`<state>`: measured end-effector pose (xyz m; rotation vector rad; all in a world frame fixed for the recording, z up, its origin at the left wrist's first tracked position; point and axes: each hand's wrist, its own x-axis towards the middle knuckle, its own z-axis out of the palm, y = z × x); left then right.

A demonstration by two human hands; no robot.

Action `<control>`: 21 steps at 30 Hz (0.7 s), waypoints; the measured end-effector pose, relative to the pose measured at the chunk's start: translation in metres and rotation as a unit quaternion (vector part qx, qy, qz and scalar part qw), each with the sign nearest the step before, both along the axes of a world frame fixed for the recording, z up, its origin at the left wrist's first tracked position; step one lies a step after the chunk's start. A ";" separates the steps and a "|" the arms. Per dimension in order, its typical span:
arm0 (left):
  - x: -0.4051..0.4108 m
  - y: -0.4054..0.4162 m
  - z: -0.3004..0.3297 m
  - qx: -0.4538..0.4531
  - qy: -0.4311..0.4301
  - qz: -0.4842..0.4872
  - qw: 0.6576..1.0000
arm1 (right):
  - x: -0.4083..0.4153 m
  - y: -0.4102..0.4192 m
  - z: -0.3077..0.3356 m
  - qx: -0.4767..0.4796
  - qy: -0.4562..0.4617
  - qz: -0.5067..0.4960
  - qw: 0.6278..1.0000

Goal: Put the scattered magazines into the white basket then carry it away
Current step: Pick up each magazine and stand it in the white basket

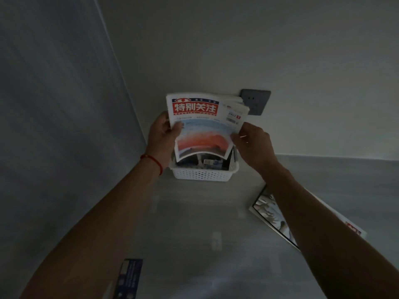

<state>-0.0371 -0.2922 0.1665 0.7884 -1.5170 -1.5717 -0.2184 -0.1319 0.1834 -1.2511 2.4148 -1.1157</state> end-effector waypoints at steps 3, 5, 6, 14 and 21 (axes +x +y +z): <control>-0.003 -0.016 -0.013 -0.006 -0.049 0.024 0.998 | -0.004 -0.021 -0.010 0.014 -0.019 -0.038 0.999; -0.003 -0.027 -0.021 -0.038 -0.121 0.052 0.991 | -0.007 -0.028 -0.025 0.026 -0.040 -0.052 0.998; -0.003 -0.030 -0.025 -0.053 -0.157 0.063 0.984 | -0.007 -0.030 -0.033 0.034 -0.052 -0.056 0.997; -0.023 -0.029 -0.023 -0.117 -0.227 0.095 0.962 | -0.019 -0.042 -0.062 0.007 -0.121 -0.139 0.983; -0.018 -0.040 -0.045 -0.085 -0.277 0.104 0.951 | -0.019 -0.045 -0.069 0.028 -0.096 -0.109 0.989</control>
